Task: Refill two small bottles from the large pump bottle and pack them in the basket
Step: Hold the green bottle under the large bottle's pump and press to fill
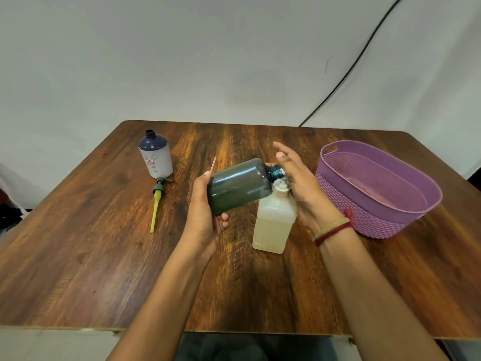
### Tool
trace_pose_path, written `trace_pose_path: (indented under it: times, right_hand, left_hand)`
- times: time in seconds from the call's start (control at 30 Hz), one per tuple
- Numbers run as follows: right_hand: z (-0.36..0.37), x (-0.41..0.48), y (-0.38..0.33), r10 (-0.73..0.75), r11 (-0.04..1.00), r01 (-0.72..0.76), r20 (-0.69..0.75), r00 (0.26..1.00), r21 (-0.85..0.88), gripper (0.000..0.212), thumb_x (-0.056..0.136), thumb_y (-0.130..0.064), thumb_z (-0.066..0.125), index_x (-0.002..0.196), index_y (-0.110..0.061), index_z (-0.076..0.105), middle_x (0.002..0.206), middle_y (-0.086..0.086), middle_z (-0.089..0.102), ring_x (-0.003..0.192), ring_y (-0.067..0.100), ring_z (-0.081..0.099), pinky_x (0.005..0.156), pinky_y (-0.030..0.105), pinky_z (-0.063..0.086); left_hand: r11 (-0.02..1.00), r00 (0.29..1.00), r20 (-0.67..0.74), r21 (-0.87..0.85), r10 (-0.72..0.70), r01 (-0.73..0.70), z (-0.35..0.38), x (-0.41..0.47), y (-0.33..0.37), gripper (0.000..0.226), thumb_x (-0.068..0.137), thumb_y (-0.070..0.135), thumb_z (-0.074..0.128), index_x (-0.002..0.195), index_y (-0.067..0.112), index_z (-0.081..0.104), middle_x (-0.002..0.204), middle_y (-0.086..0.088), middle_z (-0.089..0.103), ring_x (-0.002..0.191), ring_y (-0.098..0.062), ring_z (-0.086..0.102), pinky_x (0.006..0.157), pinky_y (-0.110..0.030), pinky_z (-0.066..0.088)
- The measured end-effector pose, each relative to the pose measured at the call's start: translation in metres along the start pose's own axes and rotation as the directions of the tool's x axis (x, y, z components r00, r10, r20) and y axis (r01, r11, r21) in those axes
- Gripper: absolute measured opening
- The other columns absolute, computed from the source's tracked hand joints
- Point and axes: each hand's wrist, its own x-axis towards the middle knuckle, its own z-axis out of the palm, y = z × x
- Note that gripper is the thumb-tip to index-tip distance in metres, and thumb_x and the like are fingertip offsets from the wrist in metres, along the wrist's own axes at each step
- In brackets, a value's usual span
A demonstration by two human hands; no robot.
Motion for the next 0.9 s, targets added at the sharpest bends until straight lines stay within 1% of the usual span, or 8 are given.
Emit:
trace_pose_path:
  times: [0.1,0.23,0.33,0.43,0.53,0.63,0.73,0.9]
  right_hand:
    - [0.0018,0.0006,0.0018,-0.036,0.999,0.037,-0.050,0.998,0.007,0.039,0.101,-0.022,0.037,0.138,-0.034,0.039,0.118,0.006,0.056,0.092,0.018,0.061,0.061,0.022,0.056]
    - [0.0027,-0.0004,-0.0003,-0.035,0.993,0.032,-0.023,0.999,-0.111,0.033,0.099,-0.038,0.037,0.125,-0.031,0.056,0.130,0.004,0.052,0.106,0.021,0.058,0.076,0.030,0.054]
    - [0.0010,-0.0022,0.0001,0.016,0.997,-0.015,0.015,1.000,-0.071,0.044,0.094,-0.050,0.038,0.120,-0.023,0.060,0.127,0.009,0.057,0.105,0.024,0.061,0.078,0.032,0.055]
    - [0.0013,-0.0014,0.0018,-0.028,0.997,0.027,-0.013,1.000,-0.067,0.036,0.098,-0.040,0.039,0.131,-0.030,0.050,0.134,0.002,0.047,0.112,0.022,0.056,0.086,0.036,0.053]
    - [0.0031,0.0003,0.0049,-0.055,0.998,0.053,-0.058,0.997,-0.037,0.036,0.100,-0.030,0.038,0.135,-0.039,0.039,0.132,0.004,0.047,0.110,0.022,0.057,0.084,0.036,0.054]
    - [0.0042,-0.0004,0.0038,-0.071,0.991,0.064,-0.053,0.996,-0.119,0.028,0.100,-0.034,0.036,0.125,-0.041,0.049,0.137,0.005,0.046,0.112,0.024,0.056,0.087,0.037,0.053]
    - [0.0022,-0.0019,0.0020,-0.003,0.995,0.003,0.001,1.000,-0.102,0.031,0.099,-0.040,0.036,0.113,-0.033,0.062,0.129,0.008,0.054,0.104,0.027,0.060,0.077,0.034,0.055]
    - [0.0013,-0.0024,0.0004,-0.015,0.993,0.015,0.004,1.000,-0.121,0.035,0.099,-0.043,0.033,0.115,-0.032,0.062,0.124,0.008,0.057,0.098,0.026,0.063,0.070,0.030,0.056]
  left_hand:
    - [1.000,1.000,-0.002,-0.005,-0.009,0.009,-0.0006,-0.0004,0.0011,0.042,0.093,0.052,0.040,0.104,0.016,0.059,0.080,-0.001,0.059,0.044,-0.005,0.040,0.038,-0.016,0.033]
    - [1.000,1.000,0.016,-0.004,-0.016,0.016,-0.0007,-0.0033,0.0052,0.044,0.093,0.053,0.040,0.110,0.015,0.056,0.080,-0.002,0.061,0.043,-0.005,0.041,0.037,-0.015,0.035]
    - [1.000,0.999,0.030,-0.001,-0.015,0.015,-0.0009,-0.0039,0.0059,0.045,0.093,0.053,0.039,0.111,0.015,0.056,0.081,-0.003,0.062,0.043,-0.006,0.041,0.036,-0.015,0.035]
    - [1.000,0.999,0.018,-0.007,-0.027,0.027,-0.0006,-0.0021,0.0032,0.045,0.093,0.053,0.040,0.109,0.015,0.057,0.083,-0.003,0.060,0.044,-0.005,0.042,0.037,-0.014,0.035]
    - [1.000,1.000,-0.002,-0.006,-0.027,0.027,-0.0008,-0.0017,0.0029,0.044,0.092,0.053,0.041,0.108,0.015,0.056,0.081,-0.003,0.058,0.043,-0.005,0.040,0.036,-0.015,0.034]
    - [1.000,1.000,0.005,-0.002,-0.014,0.014,-0.0010,-0.0043,0.0055,0.040,0.093,0.052,0.041,0.104,0.017,0.056,0.079,-0.003,0.059,0.042,-0.005,0.040,0.036,-0.015,0.034]
    - [1.000,1.000,0.013,0.011,0.009,-0.009,-0.0008,-0.0062,0.0074,0.038,0.093,0.052,0.040,0.102,0.018,0.056,0.082,-0.004,0.059,0.043,-0.006,0.040,0.036,-0.016,0.034]
    - [0.999,1.000,0.018,0.036,-0.001,0.000,-0.0012,-0.0048,0.0084,0.041,0.092,0.054,0.041,0.104,0.018,0.056,0.080,-0.004,0.056,0.043,-0.006,0.041,0.036,-0.016,0.035]
